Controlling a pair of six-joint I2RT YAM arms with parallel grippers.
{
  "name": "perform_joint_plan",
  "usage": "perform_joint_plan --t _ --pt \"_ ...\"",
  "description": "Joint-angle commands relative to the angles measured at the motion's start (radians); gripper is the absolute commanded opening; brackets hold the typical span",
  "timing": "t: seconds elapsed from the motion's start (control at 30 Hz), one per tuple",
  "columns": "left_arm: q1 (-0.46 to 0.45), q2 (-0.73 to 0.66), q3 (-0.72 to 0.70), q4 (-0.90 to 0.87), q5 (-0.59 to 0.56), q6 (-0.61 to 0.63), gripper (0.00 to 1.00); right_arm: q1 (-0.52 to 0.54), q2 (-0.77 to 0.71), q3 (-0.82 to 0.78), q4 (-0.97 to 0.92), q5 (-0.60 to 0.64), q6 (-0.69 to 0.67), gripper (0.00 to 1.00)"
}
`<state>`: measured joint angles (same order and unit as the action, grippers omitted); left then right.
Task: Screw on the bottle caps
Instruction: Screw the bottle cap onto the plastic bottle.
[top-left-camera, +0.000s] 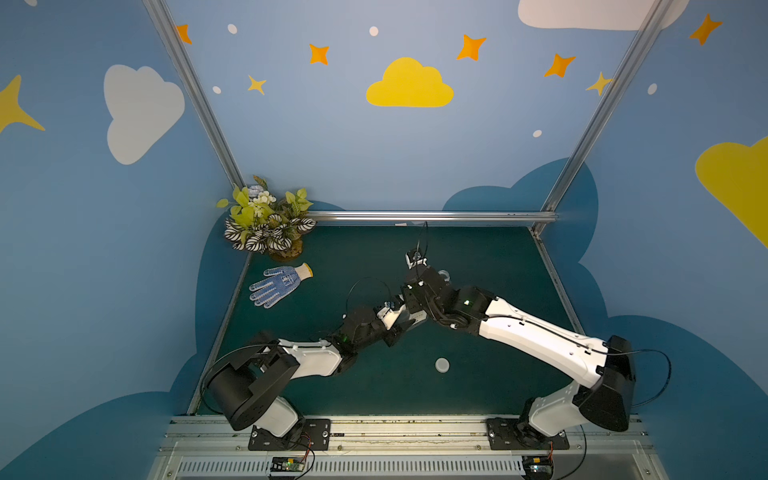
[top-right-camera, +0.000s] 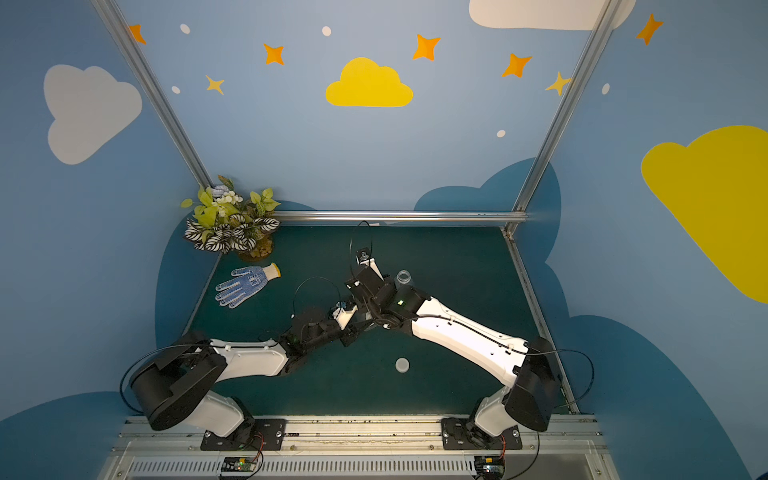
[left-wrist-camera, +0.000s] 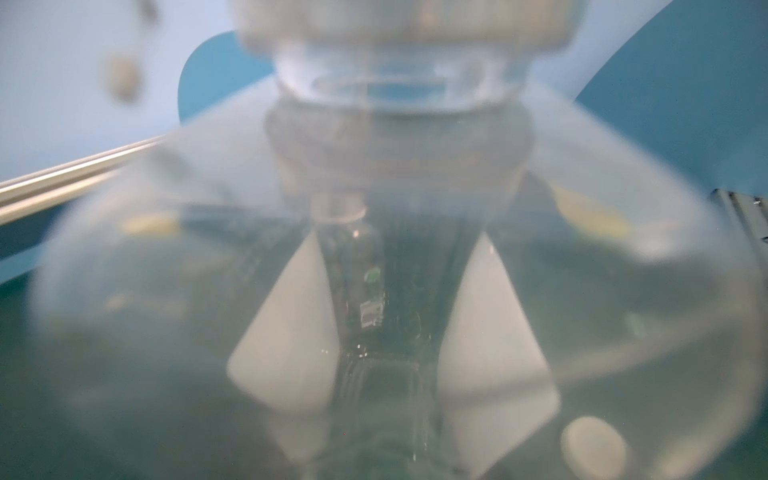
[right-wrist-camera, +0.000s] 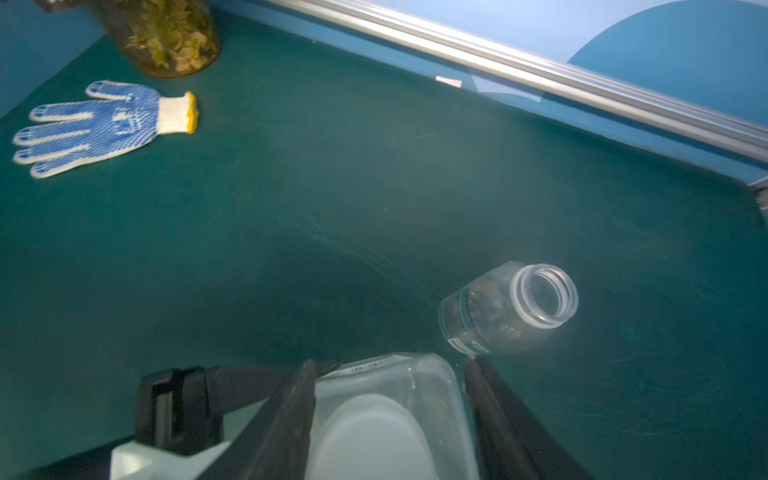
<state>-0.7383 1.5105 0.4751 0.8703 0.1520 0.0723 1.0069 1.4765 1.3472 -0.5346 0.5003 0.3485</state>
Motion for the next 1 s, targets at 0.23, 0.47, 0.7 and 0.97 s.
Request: perform_joint_plan --t 0.23,0.47,0.7,0.97 --pt "0.047 -0.032 0.030 0.049 0.189 -0.024 0.02 -0.110 -0.169 -0.105 0.147 -0.428 -0.176 0.84" --pt "0.072 -0.019 0.052 0.015 0.287 -0.047 0.02 -0.184 -0.195 -0.107 0.144 -0.657 -0.284 0.90" --pt "0.097 -0.007 0.102 -0.060 0.447 -0.074 0.02 -0.318 -0.204 -0.109 0.160 -0.919 -0.361 0.80" --pt "0.111 0.040 0.141 -0.080 0.540 -0.108 0.02 -0.411 -0.213 -0.125 0.180 -1.082 -0.371 0.60"
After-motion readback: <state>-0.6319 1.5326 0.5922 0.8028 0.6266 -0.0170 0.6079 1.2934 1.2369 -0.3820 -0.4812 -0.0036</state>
